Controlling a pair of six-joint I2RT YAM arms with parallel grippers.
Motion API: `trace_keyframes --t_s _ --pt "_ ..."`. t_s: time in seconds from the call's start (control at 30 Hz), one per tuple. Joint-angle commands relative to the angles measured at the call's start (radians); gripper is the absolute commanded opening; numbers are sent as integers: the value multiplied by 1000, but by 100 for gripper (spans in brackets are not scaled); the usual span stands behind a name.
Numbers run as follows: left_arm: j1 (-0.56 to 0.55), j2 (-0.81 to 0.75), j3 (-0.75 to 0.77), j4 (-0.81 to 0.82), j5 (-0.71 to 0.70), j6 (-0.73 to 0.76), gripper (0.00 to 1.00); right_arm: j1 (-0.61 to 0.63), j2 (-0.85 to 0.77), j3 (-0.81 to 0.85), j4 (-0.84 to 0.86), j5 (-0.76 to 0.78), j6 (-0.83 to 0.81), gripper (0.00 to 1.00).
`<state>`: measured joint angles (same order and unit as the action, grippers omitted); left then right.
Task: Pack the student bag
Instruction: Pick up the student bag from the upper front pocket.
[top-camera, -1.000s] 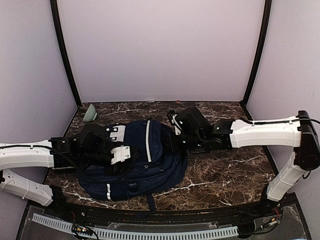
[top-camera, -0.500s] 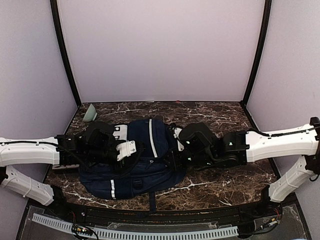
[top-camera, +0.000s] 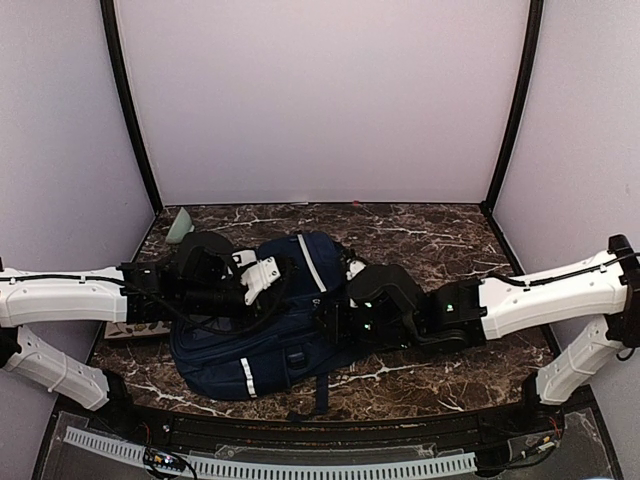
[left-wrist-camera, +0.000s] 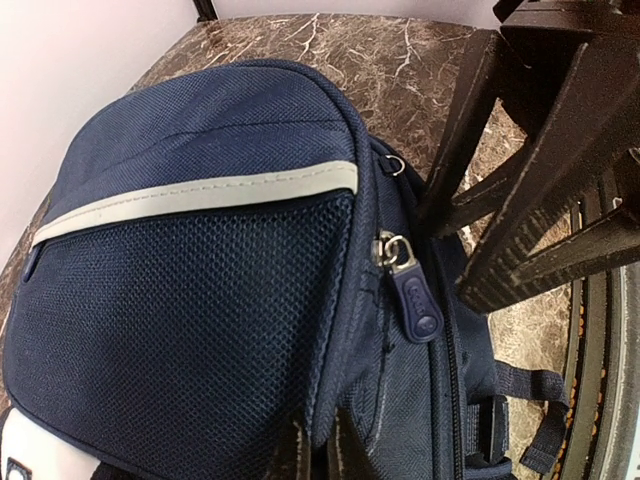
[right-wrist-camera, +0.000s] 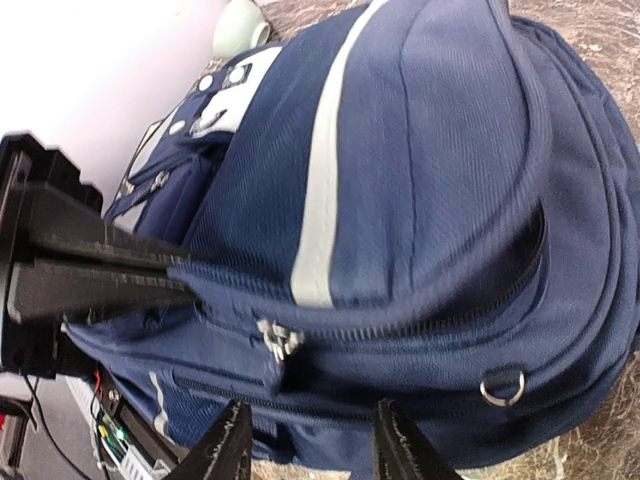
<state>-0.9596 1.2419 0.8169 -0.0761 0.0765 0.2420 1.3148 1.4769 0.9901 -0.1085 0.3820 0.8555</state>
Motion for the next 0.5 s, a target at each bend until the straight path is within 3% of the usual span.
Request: trace_keyframes --t_s 0.0,0.33,0.47 --pt "5 -44 6 150 10 -37 0 -9 46 71 26 58 -2 38" --pt "5 -42 11 154 6 -25 0 -21 109 121 57 -7 -30 31" --pt "5 -58 11 137 3 -13 0 -54 125 90 25 -1 5 8"
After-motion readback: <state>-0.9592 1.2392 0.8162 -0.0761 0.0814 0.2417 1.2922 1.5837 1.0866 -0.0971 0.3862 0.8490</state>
